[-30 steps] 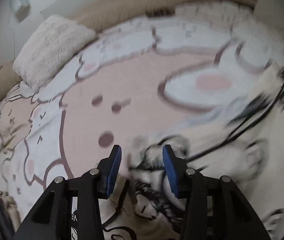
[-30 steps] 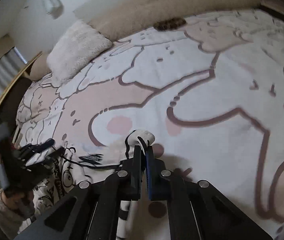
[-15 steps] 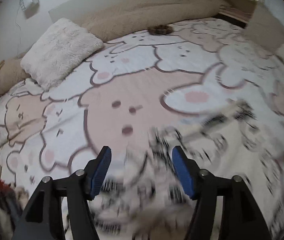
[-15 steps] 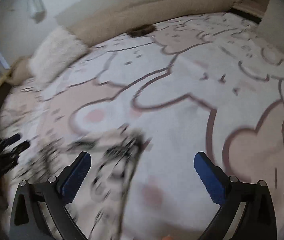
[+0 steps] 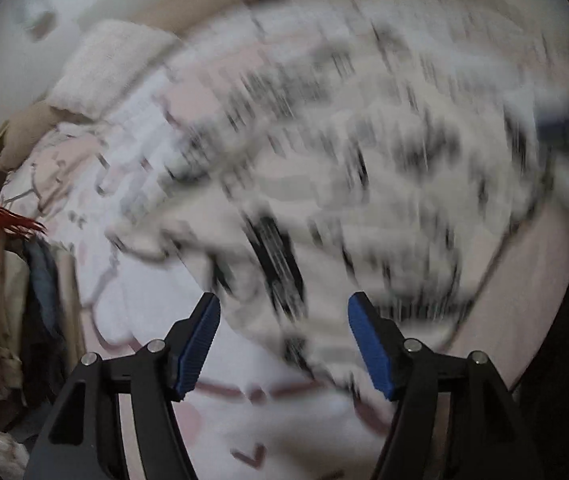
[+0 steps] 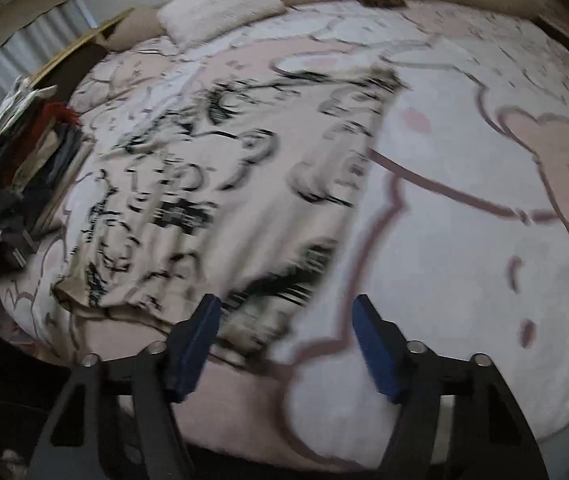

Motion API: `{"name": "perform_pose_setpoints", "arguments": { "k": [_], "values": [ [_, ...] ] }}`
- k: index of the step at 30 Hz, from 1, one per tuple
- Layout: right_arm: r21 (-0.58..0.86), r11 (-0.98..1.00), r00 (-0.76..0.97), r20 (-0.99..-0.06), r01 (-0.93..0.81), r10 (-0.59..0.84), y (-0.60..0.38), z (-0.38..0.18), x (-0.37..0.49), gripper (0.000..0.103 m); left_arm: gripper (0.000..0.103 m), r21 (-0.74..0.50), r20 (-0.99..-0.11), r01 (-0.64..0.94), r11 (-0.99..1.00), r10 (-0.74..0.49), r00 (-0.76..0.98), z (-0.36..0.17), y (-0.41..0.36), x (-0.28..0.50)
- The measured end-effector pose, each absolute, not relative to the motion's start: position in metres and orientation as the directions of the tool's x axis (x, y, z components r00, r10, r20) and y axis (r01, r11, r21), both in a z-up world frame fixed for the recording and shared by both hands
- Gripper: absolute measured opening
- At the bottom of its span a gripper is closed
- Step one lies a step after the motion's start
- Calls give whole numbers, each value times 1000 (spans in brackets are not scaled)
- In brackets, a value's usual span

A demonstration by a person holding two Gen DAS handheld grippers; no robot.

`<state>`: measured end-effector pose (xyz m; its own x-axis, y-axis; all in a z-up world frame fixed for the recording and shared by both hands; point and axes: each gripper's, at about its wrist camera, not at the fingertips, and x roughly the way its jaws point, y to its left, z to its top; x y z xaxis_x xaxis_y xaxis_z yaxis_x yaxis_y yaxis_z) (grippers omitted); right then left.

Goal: Fold clothes

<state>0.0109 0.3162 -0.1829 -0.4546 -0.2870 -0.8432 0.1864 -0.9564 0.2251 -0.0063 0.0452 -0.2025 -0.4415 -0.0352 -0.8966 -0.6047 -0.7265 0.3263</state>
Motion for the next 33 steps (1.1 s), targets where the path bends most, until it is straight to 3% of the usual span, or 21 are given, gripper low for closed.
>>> {"name": "perform_pose_setpoints", "arguments": {
  "k": [2,5,11,14,18,21,28,33],
  "values": [
    [153,-953,-482,-835,260,-265,292,-182,6,62,63,360,-904,-632,-686,-91,-417,-224,41,5],
    [31,-951,-442,-880,309,-172,272,-200,5,62,63,342,-911,-629,-699,-82,-404,-222,33,9],
    [101,-957,-409,-888,273,-211,301,-220,22,62,60,253,-946,-630,-734,-52,-320,-222,24,6],
    [99,-954,-374,-905,283,-205,302,-215,21,62,58,129,-977,-616,-777,7,-213,-210,17,-6],
    [145,-948,-372,-894,284,-249,301,-178,13,62,60,-63,-970,-461,-885,163,-181,-172,-17,-43],
    [166,-926,-436,-845,339,-311,285,-147,15,62,60,-125,-956,-334,-934,204,-213,-163,-44,-69],
    [85,-765,-496,-715,639,-493,166,-142,45,62,60,-208,-938,-153,-966,241,-249,-179,-78,-114],
    [-24,-612,-436,-725,790,-534,94,-181,80,62,60,-253,-928,-50,-966,257,-269,-185,-104,-138]
  ]
}}
